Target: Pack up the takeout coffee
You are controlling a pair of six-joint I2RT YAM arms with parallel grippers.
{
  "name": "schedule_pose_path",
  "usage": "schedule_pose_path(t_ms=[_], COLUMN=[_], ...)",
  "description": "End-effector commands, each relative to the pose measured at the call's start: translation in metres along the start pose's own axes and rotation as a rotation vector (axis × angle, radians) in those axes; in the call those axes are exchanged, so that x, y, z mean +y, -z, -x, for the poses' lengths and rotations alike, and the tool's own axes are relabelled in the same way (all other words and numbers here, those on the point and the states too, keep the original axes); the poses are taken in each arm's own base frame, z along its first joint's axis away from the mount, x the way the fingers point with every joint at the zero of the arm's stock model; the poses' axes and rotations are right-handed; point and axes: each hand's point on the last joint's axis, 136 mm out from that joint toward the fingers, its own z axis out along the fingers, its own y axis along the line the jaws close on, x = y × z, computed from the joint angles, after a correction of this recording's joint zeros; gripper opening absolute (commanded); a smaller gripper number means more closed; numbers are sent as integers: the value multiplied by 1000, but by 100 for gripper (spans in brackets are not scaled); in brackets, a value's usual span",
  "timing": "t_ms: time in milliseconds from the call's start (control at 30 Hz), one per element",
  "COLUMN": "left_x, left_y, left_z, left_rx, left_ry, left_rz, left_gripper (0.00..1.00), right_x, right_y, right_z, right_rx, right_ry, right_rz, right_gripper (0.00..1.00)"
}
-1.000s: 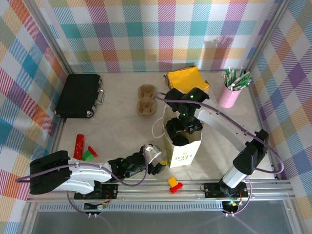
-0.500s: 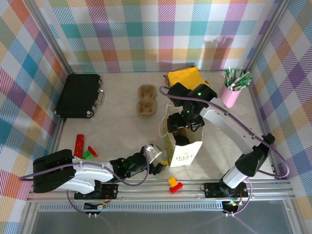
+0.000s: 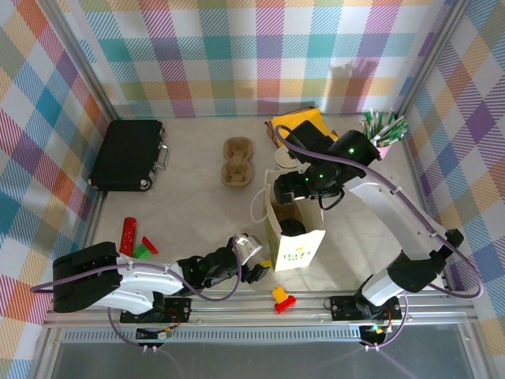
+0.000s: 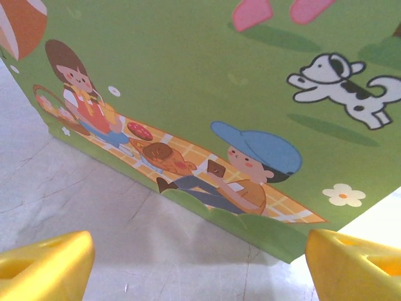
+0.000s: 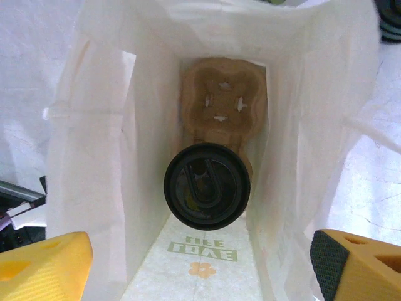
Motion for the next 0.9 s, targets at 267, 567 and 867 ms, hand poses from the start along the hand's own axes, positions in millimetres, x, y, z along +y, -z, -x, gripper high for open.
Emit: schedule_pose_path(t_ms=[267, 567, 867], left_x=[9, 14, 66], left_y=[11, 41, 84], left_z=[23, 62, 91], left_rx=[-53, -102, -165], left_ry=[9, 16, 146], left_rz=[34, 38, 170], left_gripper=[87, 87, 88], right_x=[-25, -92, -187], right_y=[60, 95, 80], right_z=[20, 60, 119], right_rx=[-202, -394, -524], right_ry=[-15, -132, -301], right_rz=[3, -60, -176], right_gripper=[91, 91, 86])
